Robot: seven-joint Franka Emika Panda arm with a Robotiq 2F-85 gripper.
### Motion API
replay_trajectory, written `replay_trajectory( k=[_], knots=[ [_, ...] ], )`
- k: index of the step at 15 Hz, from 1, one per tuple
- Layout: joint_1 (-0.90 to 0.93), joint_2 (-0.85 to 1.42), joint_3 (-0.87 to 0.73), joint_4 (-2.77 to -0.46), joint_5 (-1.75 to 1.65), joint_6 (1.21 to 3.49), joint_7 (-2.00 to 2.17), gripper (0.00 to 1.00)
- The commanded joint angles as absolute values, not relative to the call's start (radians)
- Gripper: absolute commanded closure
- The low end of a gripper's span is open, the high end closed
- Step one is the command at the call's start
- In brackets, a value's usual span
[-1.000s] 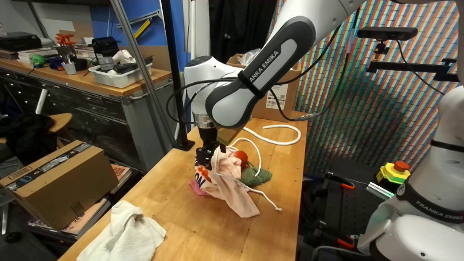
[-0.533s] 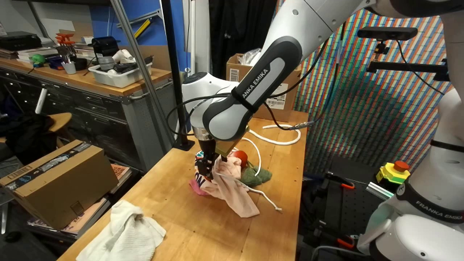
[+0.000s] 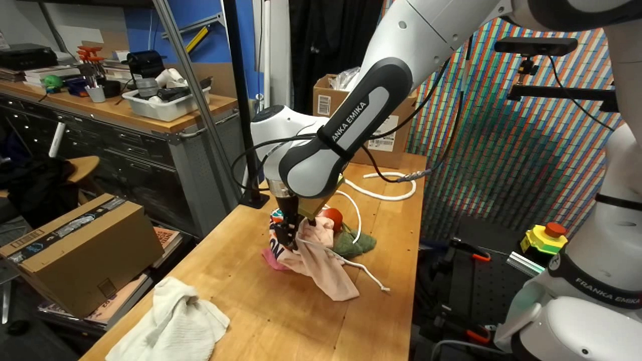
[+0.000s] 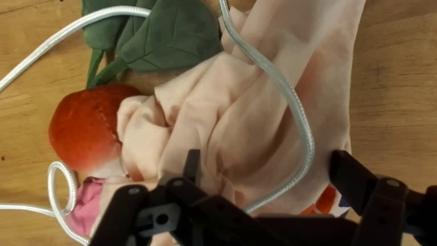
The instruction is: Move the white towel to the right front corner, then move it to the left back corner, then move the rope to the right back corner, then move the peach shirt to the left front corner, then move the pink shirt away from you, then move the turnip plushie closer to you
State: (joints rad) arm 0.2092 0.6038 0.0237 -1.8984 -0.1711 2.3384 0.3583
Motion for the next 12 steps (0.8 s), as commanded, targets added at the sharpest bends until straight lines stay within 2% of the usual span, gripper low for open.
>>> replay_trajectory(
  k=[1,8,12],
  knots=[
    [0.226,0.615,0.005,-1.863,-0.159,2.307,0.367,0.34],
    [0.223,0.610,0.005,-1.854,-0.156,2.292,0.366,0.89],
    [0.228,0.605,0.004,-1.843,-0.163,2.270,0.368,0.97]
  ],
)
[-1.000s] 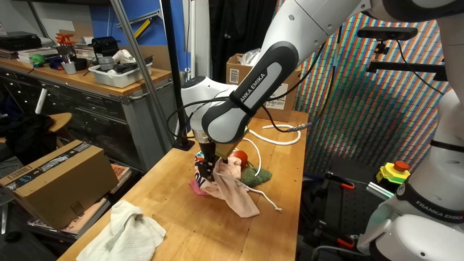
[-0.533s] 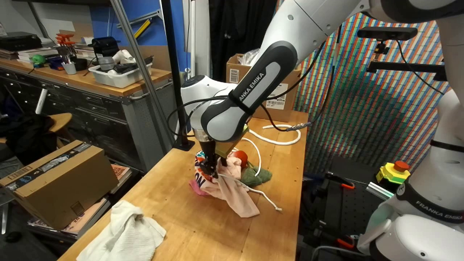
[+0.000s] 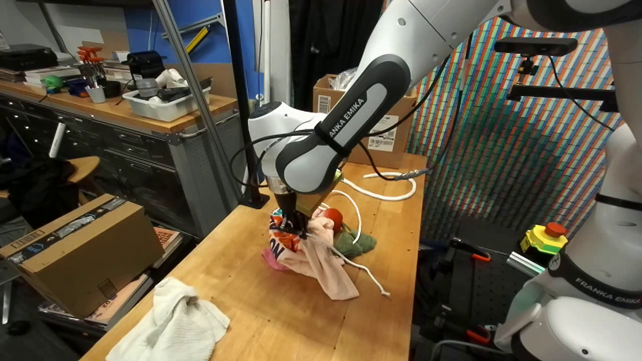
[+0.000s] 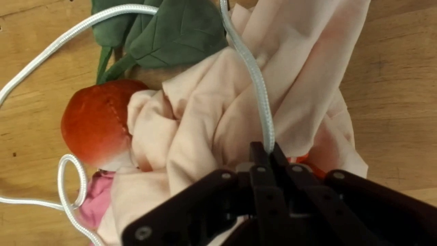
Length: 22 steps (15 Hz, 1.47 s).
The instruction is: Move the white towel to the right front corner, then move it to the left back corner, then move the rope to the right back corner, then move the peach shirt to the left front corner, then move the pink shirt away from you, then move the turnip plushie closer to you
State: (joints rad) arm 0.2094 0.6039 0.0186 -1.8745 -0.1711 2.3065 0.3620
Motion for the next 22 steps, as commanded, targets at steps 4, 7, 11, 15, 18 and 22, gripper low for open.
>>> replay_trajectory(
  k=[4,7,11,15,18,22],
  knots=[
    [0.233,0.595,-0.001,-1.823,-0.173,2.229,0.376,0.91],
    [0.236,0.573,-0.008,-1.813,-0.183,2.200,0.385,0.92],
    [0.237,0.529,-0.031,-1.808,-0.203,2.192,0.415,0.93],
    [0.238,0.453,-0.056,-1.824,-0.233,2.208,0.464,0.92],
    [0.242,0.393,-0.068,-1.838,-0.283,2.215,0.512,0.93],
    [0.247,0.319,-0.067,-1.853,-0.352,2.222,0.586,0.93]
  ],
)
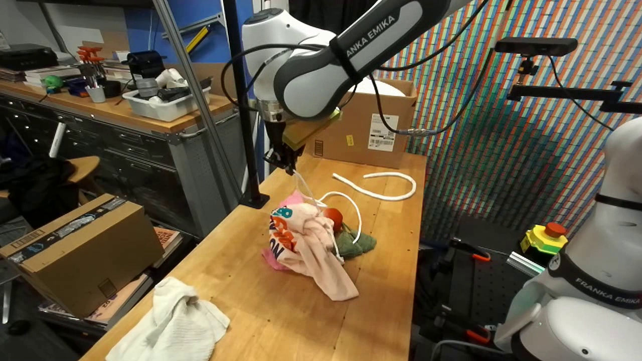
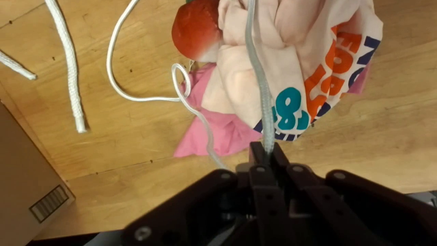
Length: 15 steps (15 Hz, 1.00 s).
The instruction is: Move the white towel to the right front corner, then move it to the left back corner, then move the rope to the right back corner, then move the peach shirt to the left front corner, then move the pink shirt away from you, then move the turnip plushie closer to you
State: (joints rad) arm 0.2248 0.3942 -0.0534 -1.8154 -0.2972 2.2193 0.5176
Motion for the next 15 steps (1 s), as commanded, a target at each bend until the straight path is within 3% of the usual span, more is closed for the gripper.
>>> replay_trajectory(
  k=[1,15],
  knots=[
    [0.251,0.304,-0.070,-1.857,-0.380,2.227,0.615,0.93],
    [0.204,0.357,-0.078,-1.711,-0.662,2.189,1.036,0.93]
  ],
)
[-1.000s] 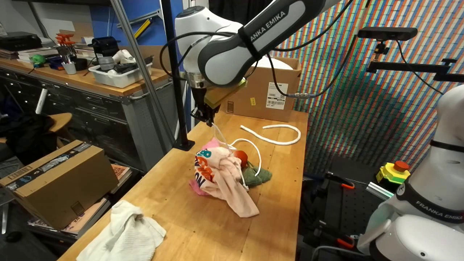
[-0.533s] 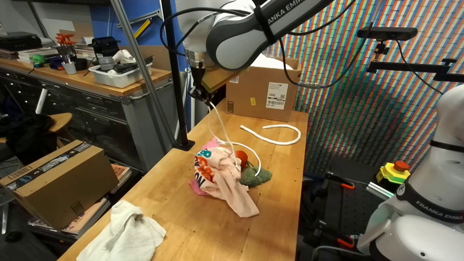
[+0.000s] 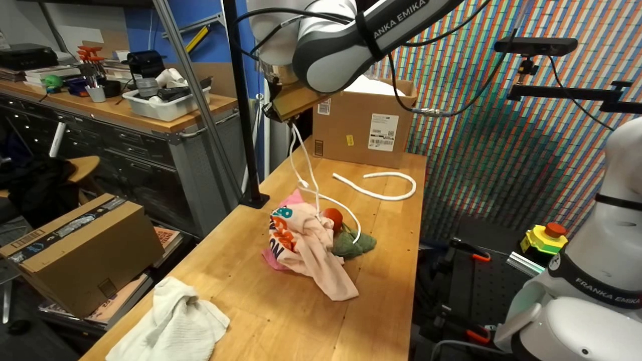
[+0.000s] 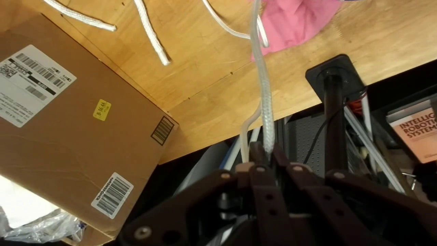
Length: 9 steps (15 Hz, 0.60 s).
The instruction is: Move the white towel to the right front corner, then move it to the left back corner, then move the rope to the right back corner, then move the peach shirt to the left front corner, then move the pink shirt away from you, then move the turnip plushie closer to you
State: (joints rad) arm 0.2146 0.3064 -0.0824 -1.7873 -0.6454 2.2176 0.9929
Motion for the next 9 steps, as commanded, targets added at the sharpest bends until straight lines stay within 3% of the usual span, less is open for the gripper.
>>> replay_trajectory(
  k=[1,9],
  knots=[
    [0.200,0.371,-0.078,-1.695,-0.656,2.184,1.036,0.93],
    [0.131,0.480,-0.075,-1.523,-0.464,2.151,0.895,0.93]
  ],
)
